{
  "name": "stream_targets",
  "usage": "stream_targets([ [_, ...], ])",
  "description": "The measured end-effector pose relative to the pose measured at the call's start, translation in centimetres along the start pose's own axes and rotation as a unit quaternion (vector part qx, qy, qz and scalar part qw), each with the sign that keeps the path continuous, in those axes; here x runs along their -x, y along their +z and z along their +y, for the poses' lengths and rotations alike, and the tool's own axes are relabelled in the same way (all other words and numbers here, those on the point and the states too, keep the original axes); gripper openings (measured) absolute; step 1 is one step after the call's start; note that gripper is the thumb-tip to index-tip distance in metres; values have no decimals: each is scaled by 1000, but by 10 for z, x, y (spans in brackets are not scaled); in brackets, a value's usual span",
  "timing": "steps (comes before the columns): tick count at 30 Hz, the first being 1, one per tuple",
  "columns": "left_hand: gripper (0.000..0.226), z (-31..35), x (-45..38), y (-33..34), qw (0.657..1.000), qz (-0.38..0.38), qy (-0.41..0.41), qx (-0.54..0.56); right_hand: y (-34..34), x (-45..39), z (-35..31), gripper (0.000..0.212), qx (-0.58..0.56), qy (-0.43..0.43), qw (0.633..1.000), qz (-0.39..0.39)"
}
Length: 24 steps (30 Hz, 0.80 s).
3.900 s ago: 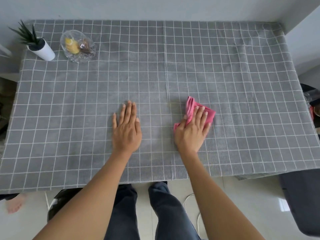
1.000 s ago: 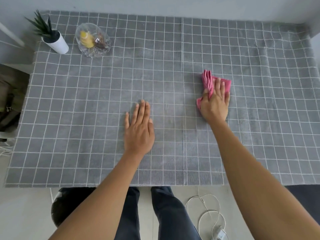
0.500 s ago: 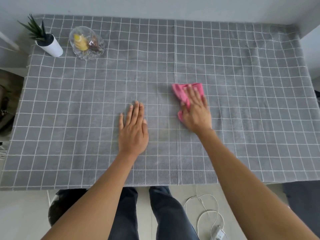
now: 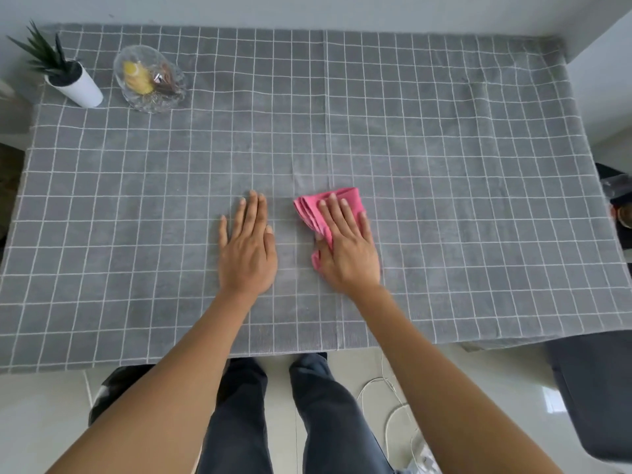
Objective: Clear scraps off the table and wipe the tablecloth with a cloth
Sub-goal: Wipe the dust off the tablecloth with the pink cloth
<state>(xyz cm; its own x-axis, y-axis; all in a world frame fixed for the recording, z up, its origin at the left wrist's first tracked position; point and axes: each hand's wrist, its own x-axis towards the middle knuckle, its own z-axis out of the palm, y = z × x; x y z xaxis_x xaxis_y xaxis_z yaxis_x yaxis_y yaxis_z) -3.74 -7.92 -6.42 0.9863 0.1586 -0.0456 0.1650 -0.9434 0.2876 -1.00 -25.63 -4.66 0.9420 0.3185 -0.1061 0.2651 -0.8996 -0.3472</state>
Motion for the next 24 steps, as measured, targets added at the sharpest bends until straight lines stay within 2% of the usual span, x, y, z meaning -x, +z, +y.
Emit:
stream_targets([
  [2,54,-1,0,0,1000,-3,1,1,-9,9,29,65,8,-34,999,5],
  [3,54,-1,0,0,1000,-4,2,2,-14,13,45,66,19,-16,1000,12],
  [6,53,-1,0,1,1000,-6,5,0,-22,29,77,65,13,116,992,53],
  [8,54,-1,0,1,1000,-3,4,1,-21,34,75,61,-12,200,976,80],
  [11,53,-1,0,1,1000,-1,1,-2,-16,34,49,66,-22,258,962,80],
  [13,52,-1,-1,2,1000,0,-1,-3,-8,38,26,66,2,215,975,52],
  [16,52,-1,-2,2,1000,-1,2,-1,6,54,-4,66,16,86,996,3],
  [20,53,-2,-1,2,1000,-3,5,-2,-1,62,20,63,15,-31,999,-24],
  [22,52,-1,-3,1,1000,-19,6,5,-10,68,45,67,33,3,999,-7],
  [24,54,-4,-3,-3,999,-38,17,9,-15,71,58,69,27,94,995,20],
])
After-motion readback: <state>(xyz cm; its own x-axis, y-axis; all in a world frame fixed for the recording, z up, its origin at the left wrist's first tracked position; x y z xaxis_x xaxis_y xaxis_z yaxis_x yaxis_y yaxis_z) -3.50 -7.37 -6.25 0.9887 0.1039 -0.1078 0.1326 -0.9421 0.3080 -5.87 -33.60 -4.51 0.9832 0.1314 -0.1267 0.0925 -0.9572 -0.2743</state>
